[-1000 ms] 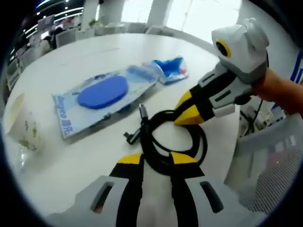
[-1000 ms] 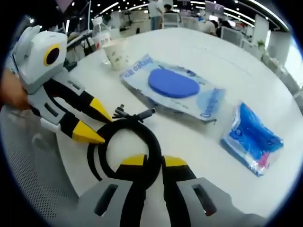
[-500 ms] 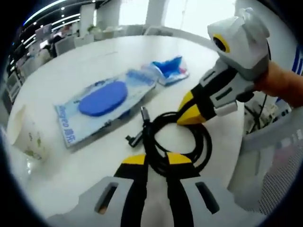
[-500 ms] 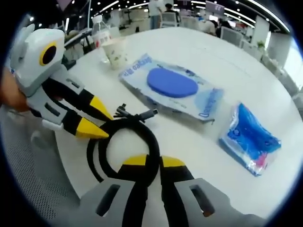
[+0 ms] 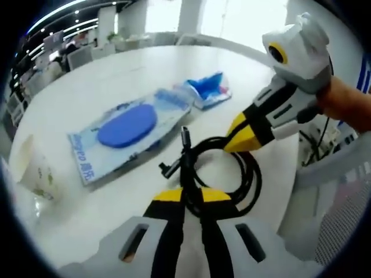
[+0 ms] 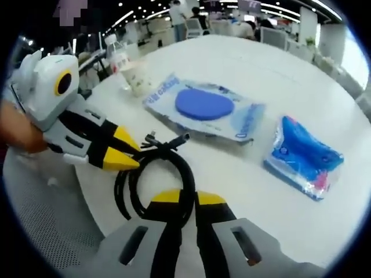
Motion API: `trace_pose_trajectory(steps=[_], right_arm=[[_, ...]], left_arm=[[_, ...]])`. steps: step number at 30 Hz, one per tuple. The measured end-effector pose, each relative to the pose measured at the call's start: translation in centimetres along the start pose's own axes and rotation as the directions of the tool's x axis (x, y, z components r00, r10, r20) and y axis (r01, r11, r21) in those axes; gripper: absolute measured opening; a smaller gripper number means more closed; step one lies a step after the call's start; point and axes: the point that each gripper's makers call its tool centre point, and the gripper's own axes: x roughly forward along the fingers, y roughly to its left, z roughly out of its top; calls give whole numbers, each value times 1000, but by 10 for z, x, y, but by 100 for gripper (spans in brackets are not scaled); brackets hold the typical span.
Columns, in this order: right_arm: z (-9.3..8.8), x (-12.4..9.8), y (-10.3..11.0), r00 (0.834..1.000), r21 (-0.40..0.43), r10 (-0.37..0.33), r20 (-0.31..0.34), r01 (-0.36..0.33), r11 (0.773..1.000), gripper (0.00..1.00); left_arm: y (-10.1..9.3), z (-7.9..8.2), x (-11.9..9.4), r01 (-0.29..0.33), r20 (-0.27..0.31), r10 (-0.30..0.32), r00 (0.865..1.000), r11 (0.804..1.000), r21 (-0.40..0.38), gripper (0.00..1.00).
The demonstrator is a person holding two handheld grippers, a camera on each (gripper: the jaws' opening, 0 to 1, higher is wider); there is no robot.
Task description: Arrange the tabletop items into an orderly group along one side of the table until the central work area is clear of visible clutter.
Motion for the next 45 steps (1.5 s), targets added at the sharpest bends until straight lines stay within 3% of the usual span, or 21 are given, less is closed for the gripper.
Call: trace_pose_trajectory(steps=[10,21,36,45], right_arm=[[2,-33,-15,998,47,-36,49,33,998,6],[-4,-60,-50,993,110,-98,72,89,990,6],[-28,-40,-69,995,264,-80,55,62,963,6],[-38,-30,-71,997,291,-65,28,54,955,6]], left_arm=[[-16,31,4,39,27,-40,999,999,31,4],[-36,68,29,81,25,-83,996,993,88,3],[-34,63,63,89,-53,-83,995,989,120,3],[-33,59,72,92,-80,-81,993,986,137,4]])
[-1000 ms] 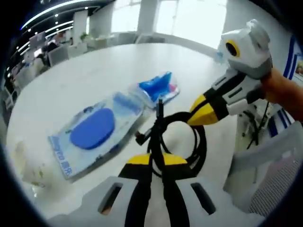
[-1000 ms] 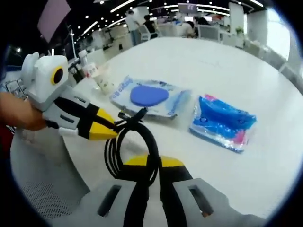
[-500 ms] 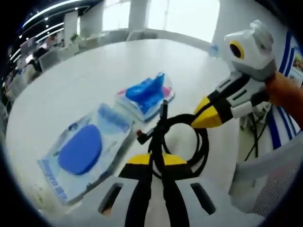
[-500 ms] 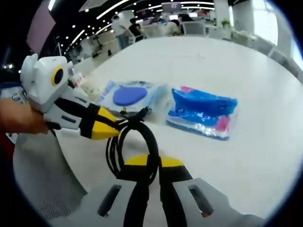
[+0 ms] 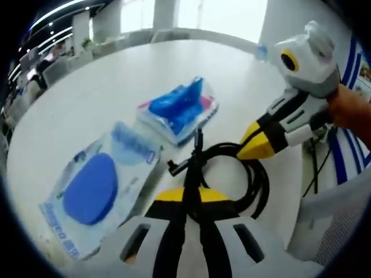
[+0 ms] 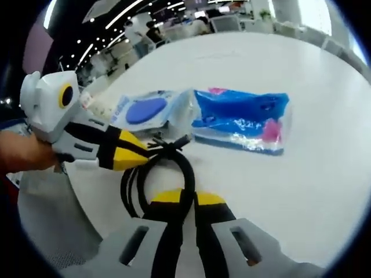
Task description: Arrange the tabletop items into an orderly group along one side of the table until the central work area is clear of visible clutter.
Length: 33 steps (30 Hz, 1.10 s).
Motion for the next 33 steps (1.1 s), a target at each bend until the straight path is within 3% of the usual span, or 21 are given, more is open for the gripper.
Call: trace_pose_trajectory(steps=[13,33], right_arm=[[-3,4,3,1000,-22,-2,-12,2,1000,7],[-3,8,4,997,-153,-51,-49,43,987,8]], left_arm=[[3,-3,0,-17,-10,17,1000,1000,3,4],[3,-6,-1,-40,15,40,999,999,12,4]])
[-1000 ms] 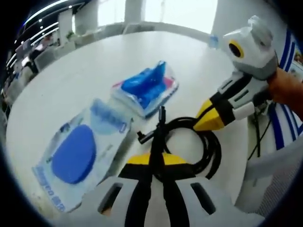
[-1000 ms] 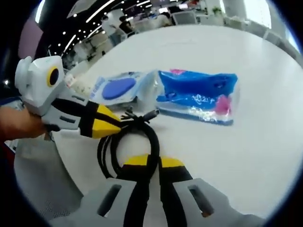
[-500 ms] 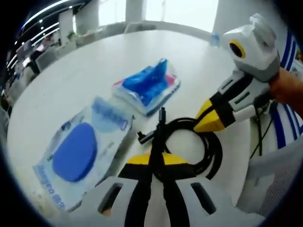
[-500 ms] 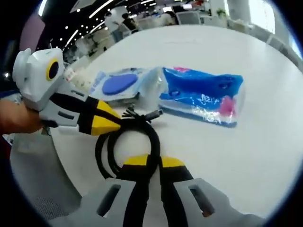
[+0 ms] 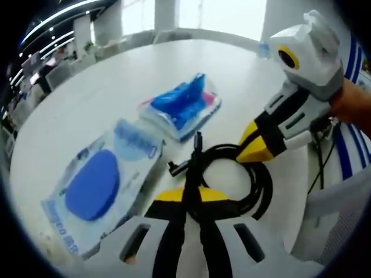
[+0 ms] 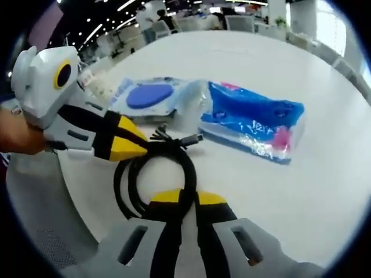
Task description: Arrange the tabletop items into an orderly group along one side of the table until the central work area is clear of visible clutter.
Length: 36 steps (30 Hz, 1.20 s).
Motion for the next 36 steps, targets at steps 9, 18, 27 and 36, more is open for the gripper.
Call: trace_pose_trajectory(steps=[9,18,27,36], right_arm=[[0,0,2,1000,-28,-12,-9,12,1000,9],[-1,1,5,999,-86,-22,-30,19,996,13],[4,-3,1,999,-78,-34,4,35,996,23],[16,-8,6,998,-78,-26,64,31,997,36]], left_arm=[[0,0,-1,0,23,0,1000,1000,-5,4],[0,-3,1,21,37,-20,999,999,-33,10],[7,-2,-2,15,35,-13,999,998,-55,22],[5,-3,-4,66,62,-58,996,990,-128,46]])
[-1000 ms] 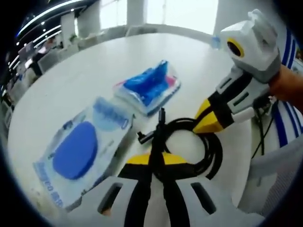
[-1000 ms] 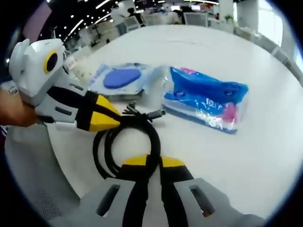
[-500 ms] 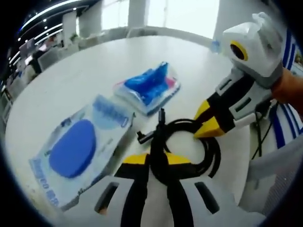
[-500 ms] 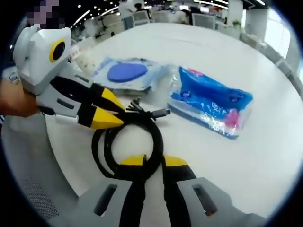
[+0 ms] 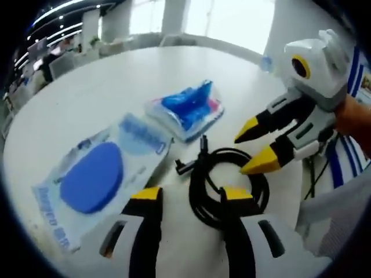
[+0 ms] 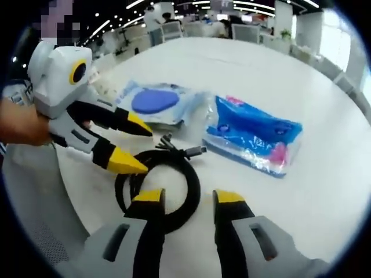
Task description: Arrange the tabletop items into an orderly group along one side of the table until the central work area is clear of visible clutter.
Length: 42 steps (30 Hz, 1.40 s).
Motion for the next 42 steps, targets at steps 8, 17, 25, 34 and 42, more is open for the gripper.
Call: trace_pose_trajectory(steps=[8,17,25,34,42], right_arm=[[8,-2,4,999,-10,-9,50,9,1000,58],[21,-7,5,991,11,-42,129,41,999,82],[30,-15,13,984,4,-61,168,61,998,91],[45,-29,30,975,-19,-70,211,76,997,99],[63,-41,52,962,-54,-76,263,93,994,99]], left_arm=[[-7,-6,-5,26,0,-26,1000,999,29,58],[-9,-4,-20,43,41,-45,998,998,50,67],[-11,-3,-36,41,80,-44,996,998,45,77],[-12,3,-71,32,150,-38,988,999,38,97],[4,6,-120,-2,238,7,971,1000,-24,99]])
